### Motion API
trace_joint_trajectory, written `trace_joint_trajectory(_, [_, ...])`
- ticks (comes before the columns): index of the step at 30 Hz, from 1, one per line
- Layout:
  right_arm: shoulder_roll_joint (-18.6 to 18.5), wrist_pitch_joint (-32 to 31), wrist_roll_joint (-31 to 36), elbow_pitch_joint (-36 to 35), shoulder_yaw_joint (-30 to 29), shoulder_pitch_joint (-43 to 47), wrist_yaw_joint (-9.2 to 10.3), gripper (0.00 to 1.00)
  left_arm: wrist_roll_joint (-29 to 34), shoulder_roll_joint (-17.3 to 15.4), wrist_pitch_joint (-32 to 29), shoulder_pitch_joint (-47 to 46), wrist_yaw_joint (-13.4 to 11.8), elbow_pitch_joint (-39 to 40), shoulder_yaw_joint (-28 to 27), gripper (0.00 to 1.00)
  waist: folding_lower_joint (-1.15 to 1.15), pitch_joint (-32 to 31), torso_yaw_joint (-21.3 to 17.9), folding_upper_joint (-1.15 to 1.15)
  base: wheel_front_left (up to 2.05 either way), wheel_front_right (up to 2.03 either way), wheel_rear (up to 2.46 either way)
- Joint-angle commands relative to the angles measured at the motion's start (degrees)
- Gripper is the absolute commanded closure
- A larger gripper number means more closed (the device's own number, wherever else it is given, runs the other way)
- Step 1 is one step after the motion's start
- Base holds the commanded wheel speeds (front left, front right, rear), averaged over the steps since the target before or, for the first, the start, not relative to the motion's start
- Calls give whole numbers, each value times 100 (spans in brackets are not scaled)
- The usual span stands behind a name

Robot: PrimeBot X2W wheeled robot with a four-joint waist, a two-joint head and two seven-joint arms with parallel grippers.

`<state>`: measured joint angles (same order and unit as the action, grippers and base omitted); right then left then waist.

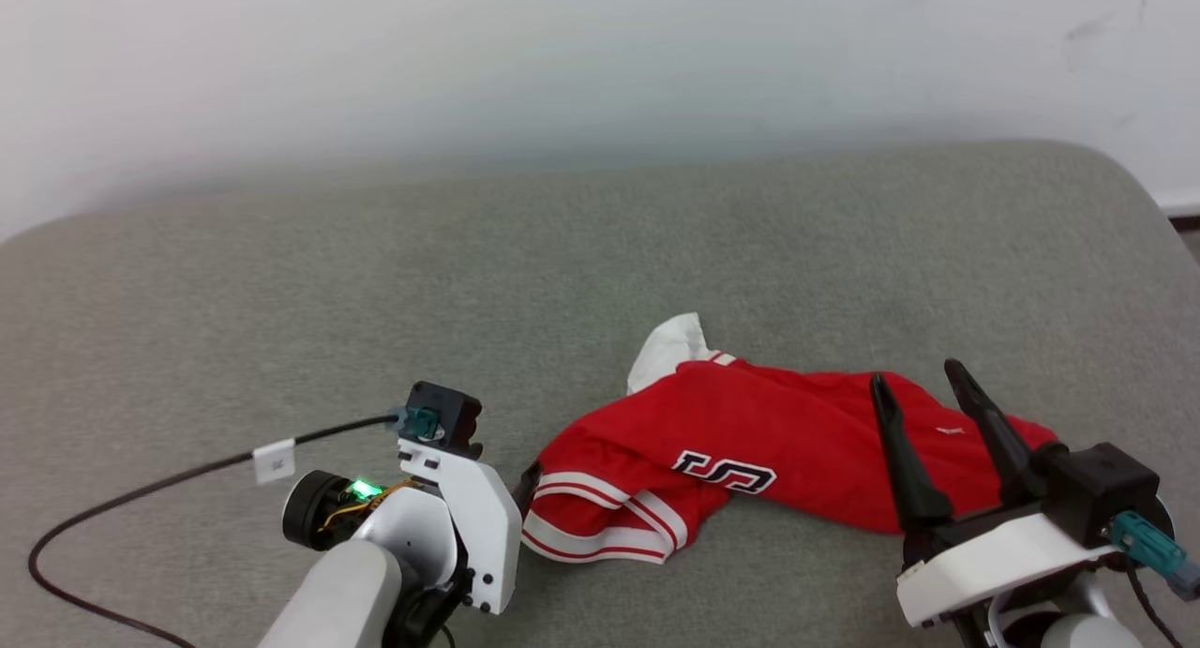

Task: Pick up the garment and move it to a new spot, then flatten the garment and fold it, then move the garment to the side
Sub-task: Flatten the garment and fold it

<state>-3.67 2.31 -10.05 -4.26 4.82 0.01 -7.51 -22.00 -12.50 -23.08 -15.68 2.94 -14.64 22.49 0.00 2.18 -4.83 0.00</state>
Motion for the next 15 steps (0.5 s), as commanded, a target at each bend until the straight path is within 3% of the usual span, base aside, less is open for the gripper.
trace_joint_trajectory(1, [-31,59,-30,-32,22,-128,4,0,-65,-50,-227,-124,48,-66,46,0,0,296,-233,0,0,0,0])
trace_joint_trajectory(12, [-76,332,-161,262,199,-570,4,0,-270,-281,-2010,-350,178,-747,404,0,0,933,-779,0,0,0,0])
trace_joint_trajectory(13, [-80,342,-167,295,193,-599,4,0,-257,-281,-2066,-330,185,-793,456,35,0,940,-795,0,0,0,0])
trace_joint_trajectory(15, [-81,370,-181,356,179,-621,4,0,-272,-249,-2049,-300,211,-831,513,90,0,925,-806,0,0,0,0])
